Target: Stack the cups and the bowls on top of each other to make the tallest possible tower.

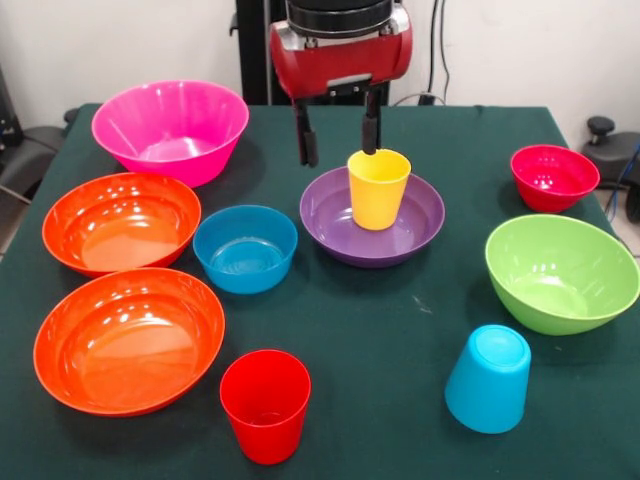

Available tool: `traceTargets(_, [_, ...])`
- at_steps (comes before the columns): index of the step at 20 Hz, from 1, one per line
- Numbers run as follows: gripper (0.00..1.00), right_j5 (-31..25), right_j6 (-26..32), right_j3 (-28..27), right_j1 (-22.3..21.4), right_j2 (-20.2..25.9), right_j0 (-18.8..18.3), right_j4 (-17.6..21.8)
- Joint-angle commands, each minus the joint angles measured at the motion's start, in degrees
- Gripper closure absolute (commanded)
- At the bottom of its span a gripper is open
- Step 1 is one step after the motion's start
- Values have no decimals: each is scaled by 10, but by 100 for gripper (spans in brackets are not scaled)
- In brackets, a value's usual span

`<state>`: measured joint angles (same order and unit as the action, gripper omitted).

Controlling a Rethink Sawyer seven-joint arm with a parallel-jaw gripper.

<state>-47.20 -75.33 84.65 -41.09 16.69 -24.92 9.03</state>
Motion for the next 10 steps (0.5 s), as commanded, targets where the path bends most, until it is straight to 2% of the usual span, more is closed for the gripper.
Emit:
traceTargets(1, [0, -109, 323, -9, 35, 143, -37, 92])
traceTargets(2, [0, -109, 344, -4, 41, 158, -52, 91])
traceTargets(10, [0, -134, 460, -8, 63, 195, -105, 155])
